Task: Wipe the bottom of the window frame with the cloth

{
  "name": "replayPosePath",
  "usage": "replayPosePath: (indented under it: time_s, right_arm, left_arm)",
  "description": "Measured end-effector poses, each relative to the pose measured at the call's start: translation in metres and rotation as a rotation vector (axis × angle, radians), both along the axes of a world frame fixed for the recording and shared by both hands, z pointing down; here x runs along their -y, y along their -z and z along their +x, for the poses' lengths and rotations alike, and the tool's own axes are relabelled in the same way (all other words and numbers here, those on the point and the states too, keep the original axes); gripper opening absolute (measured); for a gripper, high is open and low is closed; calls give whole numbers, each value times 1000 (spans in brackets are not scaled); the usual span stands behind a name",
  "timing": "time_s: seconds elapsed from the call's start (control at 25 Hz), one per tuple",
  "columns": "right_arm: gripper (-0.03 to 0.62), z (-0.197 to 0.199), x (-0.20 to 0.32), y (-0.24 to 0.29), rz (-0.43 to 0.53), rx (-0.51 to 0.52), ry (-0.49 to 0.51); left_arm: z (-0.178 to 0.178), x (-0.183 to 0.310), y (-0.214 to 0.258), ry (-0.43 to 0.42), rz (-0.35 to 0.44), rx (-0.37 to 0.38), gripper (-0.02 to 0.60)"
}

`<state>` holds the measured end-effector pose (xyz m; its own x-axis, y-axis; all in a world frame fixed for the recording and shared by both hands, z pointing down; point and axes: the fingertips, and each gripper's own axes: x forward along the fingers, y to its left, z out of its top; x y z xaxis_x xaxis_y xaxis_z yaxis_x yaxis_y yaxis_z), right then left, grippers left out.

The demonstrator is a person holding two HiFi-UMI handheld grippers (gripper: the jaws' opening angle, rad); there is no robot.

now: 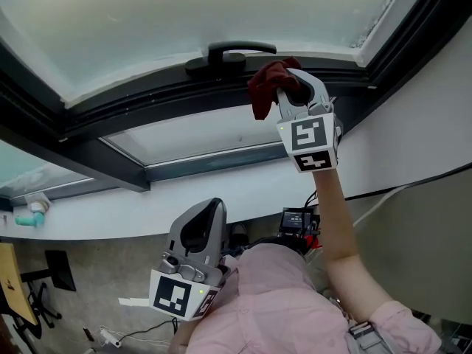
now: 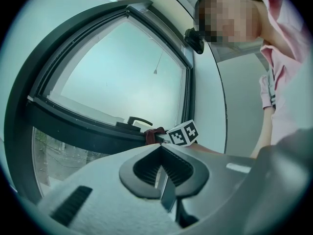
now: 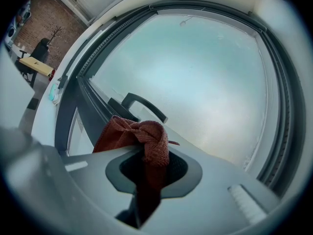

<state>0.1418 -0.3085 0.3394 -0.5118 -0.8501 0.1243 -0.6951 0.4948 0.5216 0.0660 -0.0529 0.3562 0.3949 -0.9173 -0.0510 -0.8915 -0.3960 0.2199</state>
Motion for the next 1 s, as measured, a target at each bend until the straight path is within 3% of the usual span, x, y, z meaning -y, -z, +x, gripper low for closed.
replayPosePath:
  time_s: [1.0]
  right_arm:
    - [60,43,16,0,-5,-6,-67]
  left_arm:
    - [-3,10,3,1,3,-9,2]
